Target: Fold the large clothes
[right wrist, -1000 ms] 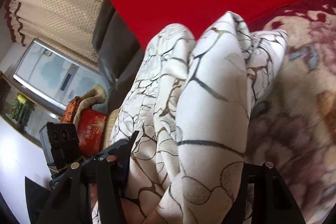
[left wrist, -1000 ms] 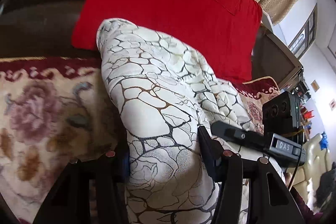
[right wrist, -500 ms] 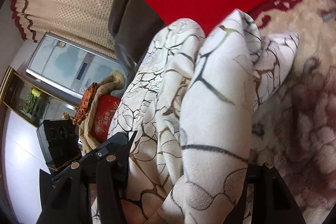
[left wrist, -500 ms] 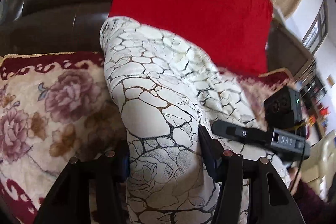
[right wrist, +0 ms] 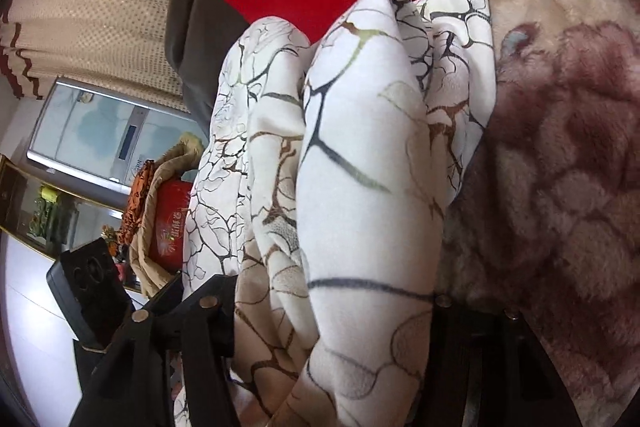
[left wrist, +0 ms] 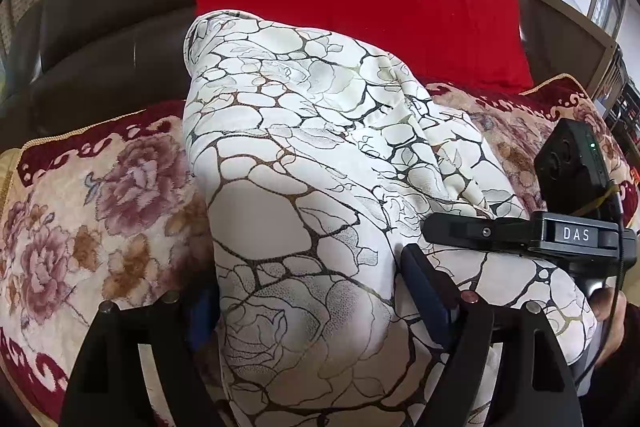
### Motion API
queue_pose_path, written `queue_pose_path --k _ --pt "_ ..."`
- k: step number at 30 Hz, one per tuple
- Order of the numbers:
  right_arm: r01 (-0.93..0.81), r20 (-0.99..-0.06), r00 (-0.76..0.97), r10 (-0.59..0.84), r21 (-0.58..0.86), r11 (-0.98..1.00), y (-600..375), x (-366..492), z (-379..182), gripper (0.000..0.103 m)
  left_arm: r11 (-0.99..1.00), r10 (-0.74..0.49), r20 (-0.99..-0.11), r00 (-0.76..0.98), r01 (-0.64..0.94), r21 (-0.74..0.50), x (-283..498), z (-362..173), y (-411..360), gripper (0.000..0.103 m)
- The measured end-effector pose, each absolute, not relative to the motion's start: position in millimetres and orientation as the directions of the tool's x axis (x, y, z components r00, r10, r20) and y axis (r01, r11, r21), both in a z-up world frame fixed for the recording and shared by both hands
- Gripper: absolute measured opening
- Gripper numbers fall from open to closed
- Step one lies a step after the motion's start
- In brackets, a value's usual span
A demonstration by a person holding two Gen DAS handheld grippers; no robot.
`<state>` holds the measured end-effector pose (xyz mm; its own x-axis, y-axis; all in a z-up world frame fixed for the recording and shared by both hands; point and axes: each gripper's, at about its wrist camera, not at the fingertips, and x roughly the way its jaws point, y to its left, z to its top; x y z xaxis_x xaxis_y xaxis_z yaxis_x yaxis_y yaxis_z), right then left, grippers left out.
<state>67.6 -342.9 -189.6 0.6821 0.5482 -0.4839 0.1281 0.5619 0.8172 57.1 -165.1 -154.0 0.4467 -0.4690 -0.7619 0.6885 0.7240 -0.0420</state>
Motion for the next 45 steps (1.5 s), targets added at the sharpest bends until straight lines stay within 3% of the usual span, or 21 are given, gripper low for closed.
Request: queue_pose_path --k 11,17,23,27,32,35,45 --pt "0.194 -0.532 0.709 0.463 0.778 0.597 -339.6 35.5 -184.0 0.063 0.736 -0.453 -0.741 0.496 0.677 0.003 49.3 -153.1 -164.7 0.085" --pt "0.259 -0.587 0.731 0.347 0.71 0.655 -350.9 4.8 -150.8 0.068 0.75 -0.454 -0.744 0.49 0.661 -0.022 58.3 -154.0 -167.9 0.087" --pt "0.176 -0.513 0.803 0.304 0.691 0.702 -344.2 -36.5 -105.2 0.068 0.754 -0.442 -0.743 0.502 0.656 -0.005 60.5 -153.3 -169.2 0.088" --pt "0.107 -0.465 0.823 0.326 0.689 0.716 -331.1 -43.5 -86.3 0.061 0.764 -0.439 -0.735 0.517 0.646 -0.002 54.9 -152.6 -167.9 0.089" --pt "0.135 -0.526 0.769 0.363 0.688 0.713 -318.4 -21.8 -106.7 0.058 0.767 -0.433 -0.729 0.529 0.641 0.01 50.4 -153.4 -167.0 0.089" --pt "0.223 -0.623 0.699 0.352 0.657 0.72 -320.2 -5.7 -146.9 0.057 0.769 -0.42 -0.732 0.537 0.638 0.028 50.3 -155.1 -168.6 0.089" --pt "0.214 -0.628 0.707 0.325 0.629 0.748 -314.5 -12.7 -125.5 0.057 0.801 -0.41 -0.692 0.594 0.597 0.038 36.2 -139.2 -156.8 0.089"
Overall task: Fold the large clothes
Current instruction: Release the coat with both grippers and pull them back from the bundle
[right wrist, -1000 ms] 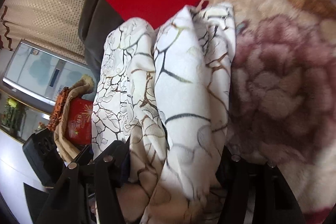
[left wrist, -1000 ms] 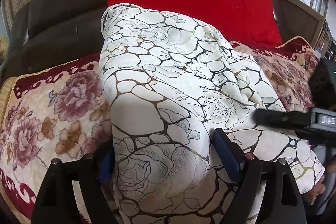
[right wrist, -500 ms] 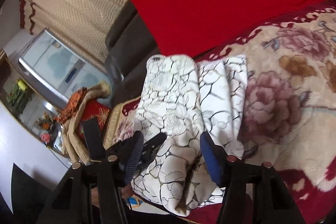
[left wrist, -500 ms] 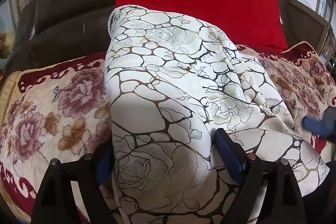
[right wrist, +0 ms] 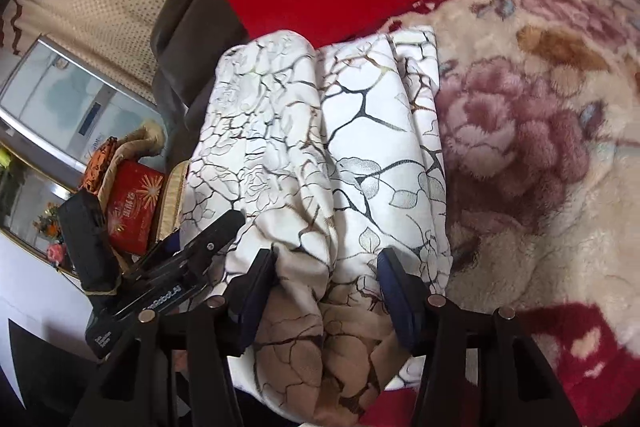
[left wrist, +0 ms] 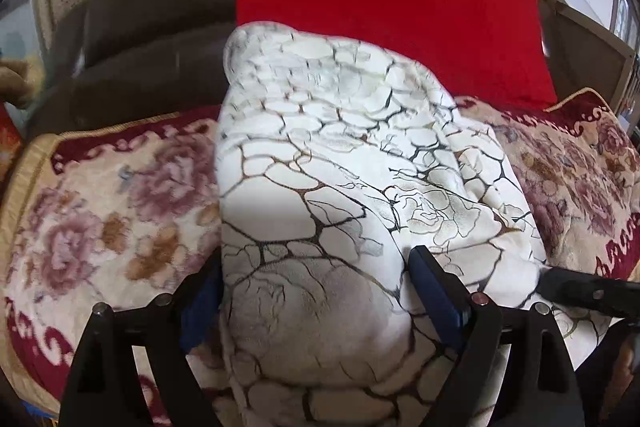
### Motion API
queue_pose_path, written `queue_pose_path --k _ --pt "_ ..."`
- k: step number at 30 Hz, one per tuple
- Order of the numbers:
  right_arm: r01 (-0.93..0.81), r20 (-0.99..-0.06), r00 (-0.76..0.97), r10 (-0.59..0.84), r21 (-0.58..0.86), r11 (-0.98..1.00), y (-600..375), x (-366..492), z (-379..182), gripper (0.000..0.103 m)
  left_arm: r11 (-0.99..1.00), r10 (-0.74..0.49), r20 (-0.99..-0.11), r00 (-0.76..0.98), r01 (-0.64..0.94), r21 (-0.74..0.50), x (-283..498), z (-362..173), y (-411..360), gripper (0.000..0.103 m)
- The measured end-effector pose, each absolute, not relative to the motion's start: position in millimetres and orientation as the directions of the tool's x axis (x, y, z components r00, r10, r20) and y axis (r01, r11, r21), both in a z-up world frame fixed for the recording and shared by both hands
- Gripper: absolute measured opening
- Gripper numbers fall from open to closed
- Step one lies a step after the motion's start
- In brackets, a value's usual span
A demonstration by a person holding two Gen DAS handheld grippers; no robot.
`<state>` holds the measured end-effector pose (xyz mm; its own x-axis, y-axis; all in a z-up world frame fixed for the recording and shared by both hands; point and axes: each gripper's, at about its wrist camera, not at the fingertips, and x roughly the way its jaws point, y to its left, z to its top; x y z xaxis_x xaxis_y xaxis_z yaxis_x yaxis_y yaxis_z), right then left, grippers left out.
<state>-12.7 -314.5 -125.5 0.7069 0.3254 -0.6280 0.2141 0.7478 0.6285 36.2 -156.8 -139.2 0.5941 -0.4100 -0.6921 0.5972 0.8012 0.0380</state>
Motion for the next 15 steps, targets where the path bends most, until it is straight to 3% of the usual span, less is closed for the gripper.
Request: queue_pose_path --k 5,9,15 --pt "0.16 -0.606 0.746 0.275 0.564 0.81 -298.3 -29.0 -100.4 0.058 0.814 -0.38 -0.609 0.696 0.565 0.138 -2.1 -109.7 -145.8 0.089" --pt "0.222 -0.71 0.658 0.249 0.5 0.837 -287.4 -12.9 -131.4 0.059 0.829 -0.37 -0.573 0.731 0.538 0.152 -23.5 -87.8 -131.6 0.089" --pt "0.234 -0.712 0.658 0.245 0.503 0.832 -286.0 -15.7 -129.8 0.061 0.855 -0.329 -0.533 0.78 0.485 0.182 -38.3 -56.4 -106.3 0.089"
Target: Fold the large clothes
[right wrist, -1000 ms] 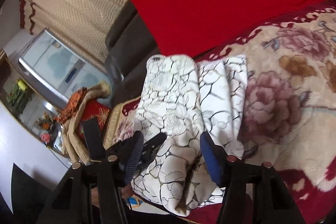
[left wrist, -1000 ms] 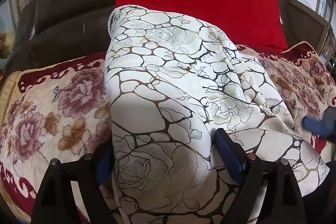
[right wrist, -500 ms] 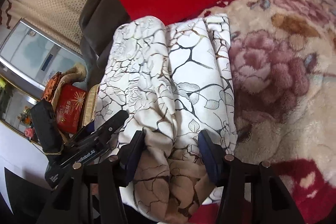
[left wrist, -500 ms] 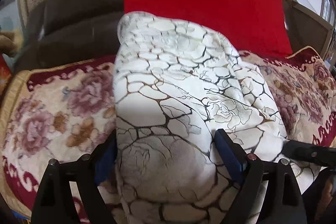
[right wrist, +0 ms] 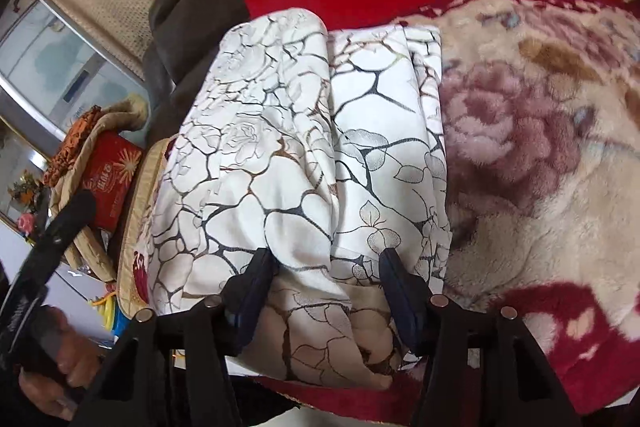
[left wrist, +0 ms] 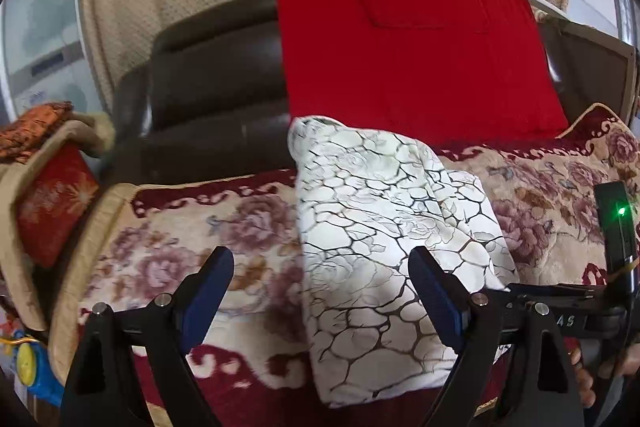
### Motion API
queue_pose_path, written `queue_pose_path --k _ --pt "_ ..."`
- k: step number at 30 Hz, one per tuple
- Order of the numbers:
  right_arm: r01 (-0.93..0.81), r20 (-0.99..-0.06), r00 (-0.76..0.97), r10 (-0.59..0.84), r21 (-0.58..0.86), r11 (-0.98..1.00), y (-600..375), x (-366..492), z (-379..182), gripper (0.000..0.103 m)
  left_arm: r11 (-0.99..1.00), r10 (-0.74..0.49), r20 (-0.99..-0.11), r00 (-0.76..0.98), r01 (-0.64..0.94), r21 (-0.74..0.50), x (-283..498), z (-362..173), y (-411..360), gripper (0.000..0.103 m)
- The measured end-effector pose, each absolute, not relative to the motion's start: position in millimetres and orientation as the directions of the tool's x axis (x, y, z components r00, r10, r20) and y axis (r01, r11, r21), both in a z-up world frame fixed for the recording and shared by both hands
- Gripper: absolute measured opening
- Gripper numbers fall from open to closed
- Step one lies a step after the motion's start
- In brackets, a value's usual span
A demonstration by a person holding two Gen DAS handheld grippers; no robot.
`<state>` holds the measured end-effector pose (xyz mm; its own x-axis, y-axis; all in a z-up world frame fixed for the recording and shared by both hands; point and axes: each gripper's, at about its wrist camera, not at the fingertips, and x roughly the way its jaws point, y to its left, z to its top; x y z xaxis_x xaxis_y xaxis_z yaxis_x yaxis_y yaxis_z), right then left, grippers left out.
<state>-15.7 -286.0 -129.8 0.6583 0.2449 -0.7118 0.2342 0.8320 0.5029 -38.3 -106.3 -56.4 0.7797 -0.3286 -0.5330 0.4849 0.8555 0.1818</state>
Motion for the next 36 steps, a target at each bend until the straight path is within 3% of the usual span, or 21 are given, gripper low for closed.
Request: queue_pose_path --k 8,13,18,25,36 --pt "0.219 -0.669 0.712 0.215 0.502 0.837 -285.6 -49.3 -77.1 0.061 0.866 -0.284 -0.505 0.815 0.444 0.229 -67.7 -31.1 -99.6 0.089" --pt "0.205 -0.618 0.776 0.128 0.44 0.874 -275.4 -77.4 -27.0 0.072 0.879 -0.275 -0.497 0.823 0.425 0.217 -81.5 -18.0 -91.2 0.09" --pt "0.202 -0.571 0.819 0.056 0.378 0.904 -264.6 -100.3 10.1 0.075 0.9 -0.254 -0.487 0.836 0.388 0.196 -93.5 -2.8 -79.4 0.093" --pt "0.185 -0.531 0.848 0.01 0.314 0.931 -246.2 -129.1 42.0 0.076 0.912 -0.215 -0.442 0.871 0.341 0.228 -121.0 17.3 -69.4 0.1" --pt "0.158 -0.485 0.874 -0.029 0.226 0.961 -217.9 -168.8 79.5 0.076 0.937 -0.174 -0.367 0.914 0.268 0.224 -156.2 52.8 -51.4 0.1"
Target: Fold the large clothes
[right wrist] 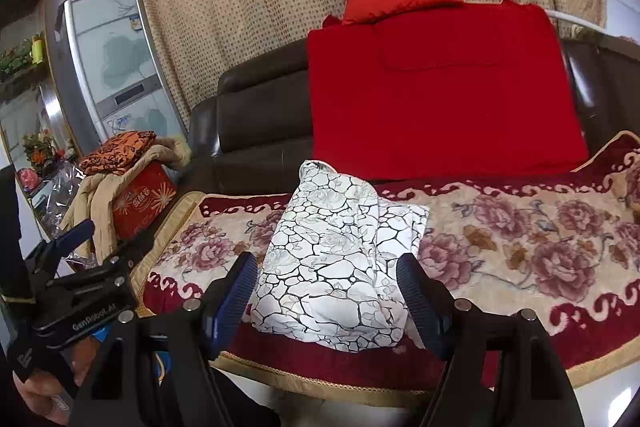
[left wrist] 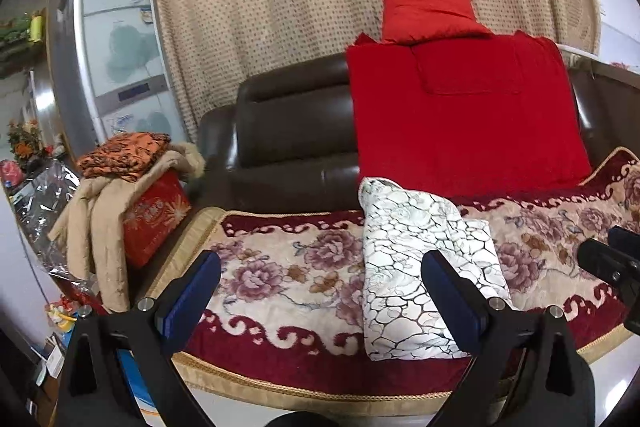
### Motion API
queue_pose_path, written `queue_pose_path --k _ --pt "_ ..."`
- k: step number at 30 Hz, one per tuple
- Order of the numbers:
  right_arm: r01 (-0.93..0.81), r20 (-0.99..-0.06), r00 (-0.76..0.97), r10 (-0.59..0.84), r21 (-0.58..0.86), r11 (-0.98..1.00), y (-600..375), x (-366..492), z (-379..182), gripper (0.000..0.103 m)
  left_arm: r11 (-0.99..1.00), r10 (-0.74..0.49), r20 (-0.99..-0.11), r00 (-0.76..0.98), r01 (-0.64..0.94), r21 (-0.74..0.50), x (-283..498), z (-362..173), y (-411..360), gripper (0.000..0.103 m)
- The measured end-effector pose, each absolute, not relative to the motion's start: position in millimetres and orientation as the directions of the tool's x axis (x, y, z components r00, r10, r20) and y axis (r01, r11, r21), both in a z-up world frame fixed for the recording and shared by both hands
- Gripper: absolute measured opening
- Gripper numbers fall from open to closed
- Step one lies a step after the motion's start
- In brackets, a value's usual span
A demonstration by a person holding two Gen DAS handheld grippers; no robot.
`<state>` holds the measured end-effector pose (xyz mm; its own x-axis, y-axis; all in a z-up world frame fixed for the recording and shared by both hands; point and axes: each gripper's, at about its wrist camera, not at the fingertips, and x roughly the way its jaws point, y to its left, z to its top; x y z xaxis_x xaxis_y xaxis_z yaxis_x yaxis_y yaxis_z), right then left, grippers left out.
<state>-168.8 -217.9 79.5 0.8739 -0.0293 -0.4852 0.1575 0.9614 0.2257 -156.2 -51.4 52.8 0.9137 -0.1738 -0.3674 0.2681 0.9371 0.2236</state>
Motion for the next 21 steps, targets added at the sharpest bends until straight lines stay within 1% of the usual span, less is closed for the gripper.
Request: queue_pose_path --k 7,21 --pt "0.159 -0.477 0.878 -0.043 0.206 0.965 -206.4 -189.5 90.1 0.076 0.949 -0.132 -0.345 0.929 0.219 0.226 -173.2 66.8 -40.3 0.1" --pt "0.141 -0.488 0.872 -0.029 0.195 0.971 -185.4 -208.6 96.7 0.076 0.96 -0.122 -0.295 0.948 0.188 0.206 -203.1 86.4 -21.4 0.1"
